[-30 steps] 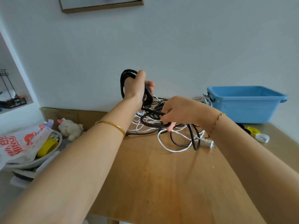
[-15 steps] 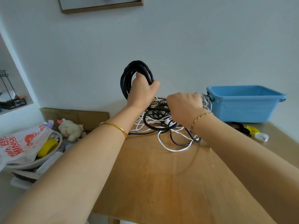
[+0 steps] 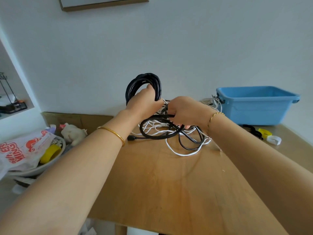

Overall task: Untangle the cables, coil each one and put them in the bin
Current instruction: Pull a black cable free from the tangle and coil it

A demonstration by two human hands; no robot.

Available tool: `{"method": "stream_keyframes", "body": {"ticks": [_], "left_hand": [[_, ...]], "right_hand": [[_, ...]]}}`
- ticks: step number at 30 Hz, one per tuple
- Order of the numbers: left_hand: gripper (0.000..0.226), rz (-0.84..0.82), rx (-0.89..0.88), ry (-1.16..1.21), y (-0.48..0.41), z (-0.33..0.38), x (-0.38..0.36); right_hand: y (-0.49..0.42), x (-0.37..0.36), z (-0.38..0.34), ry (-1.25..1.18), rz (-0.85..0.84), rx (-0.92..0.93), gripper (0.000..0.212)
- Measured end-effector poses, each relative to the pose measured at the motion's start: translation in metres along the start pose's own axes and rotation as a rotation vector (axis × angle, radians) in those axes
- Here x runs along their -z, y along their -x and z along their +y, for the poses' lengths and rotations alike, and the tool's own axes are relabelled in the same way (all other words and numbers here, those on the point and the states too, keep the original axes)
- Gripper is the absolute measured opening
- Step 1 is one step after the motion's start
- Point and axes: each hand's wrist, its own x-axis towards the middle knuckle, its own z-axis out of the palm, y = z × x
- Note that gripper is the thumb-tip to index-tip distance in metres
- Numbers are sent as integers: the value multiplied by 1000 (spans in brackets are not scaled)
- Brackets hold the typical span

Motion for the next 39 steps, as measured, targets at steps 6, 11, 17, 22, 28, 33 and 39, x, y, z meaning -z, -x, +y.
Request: {"method": "stream_keyframes", "body": {"ticks": [6, 11, 17, 22, 28, 33, 39], "left_hand": [[34, -90, -30, 25, 2, -9, 1], [65, -366, 50, 236, 11, -5, 8], [49, -783, 88, 305, 22, 10, 12], [25, -965, 207, 512, 22, 10, 15], [25, -1032, 282, 686, 18, 3, 20], [28, -925, 302, 532, 19, -2, 16], [37, -950, 245, 539, 18, 7, 12]], "right_hand": [[6, -6, 3, 386, 285, -147, 30], [-7, -5, 24, 457, 464, -226, 19], [-17, -11, 38, 468, 578, -88, 40], [-25, -20, 55, 293, 780, 163, 38], [-24, -10, 49, -213, 353, 4, 15], [-12, -3, 53, -845, 127, 34, 9], [-18, 0, 60, -863, 288, -58, 6]]}}
